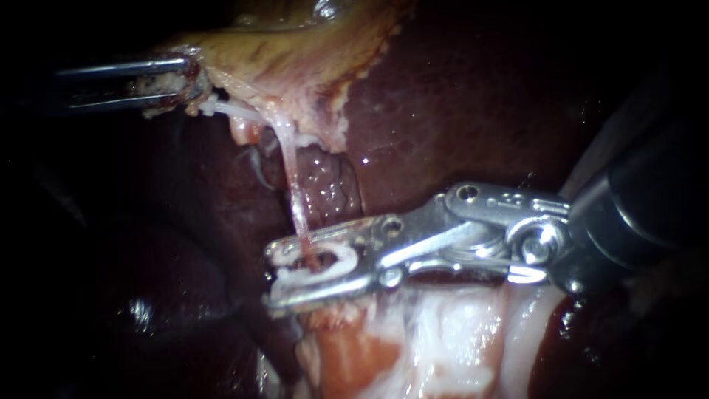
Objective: Clipping second clip right tube
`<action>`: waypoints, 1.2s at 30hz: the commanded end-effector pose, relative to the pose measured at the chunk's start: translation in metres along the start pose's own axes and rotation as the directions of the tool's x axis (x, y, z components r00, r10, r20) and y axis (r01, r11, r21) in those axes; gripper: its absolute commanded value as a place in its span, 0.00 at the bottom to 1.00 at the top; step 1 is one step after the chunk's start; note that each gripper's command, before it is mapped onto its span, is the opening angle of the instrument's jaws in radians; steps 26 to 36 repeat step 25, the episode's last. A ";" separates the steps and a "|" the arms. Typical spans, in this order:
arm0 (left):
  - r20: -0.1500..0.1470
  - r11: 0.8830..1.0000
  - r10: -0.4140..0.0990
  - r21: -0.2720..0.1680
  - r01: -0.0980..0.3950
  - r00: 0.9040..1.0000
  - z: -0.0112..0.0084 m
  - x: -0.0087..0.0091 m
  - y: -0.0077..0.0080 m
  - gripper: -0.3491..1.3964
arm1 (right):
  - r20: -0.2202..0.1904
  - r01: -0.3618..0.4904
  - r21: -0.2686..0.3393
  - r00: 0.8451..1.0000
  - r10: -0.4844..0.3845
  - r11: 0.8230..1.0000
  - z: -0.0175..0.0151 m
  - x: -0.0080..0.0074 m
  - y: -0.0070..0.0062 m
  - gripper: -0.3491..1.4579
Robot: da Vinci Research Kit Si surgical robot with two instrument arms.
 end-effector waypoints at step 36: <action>0.000 1.000 0.000 0.001 0.000 1.000 0.0001 0.0000 0.0000 0.00 | 0.017 -0.028 -0.004 0.999 0.028 1.000 -0.0003 -0.0009 0.0006 0.00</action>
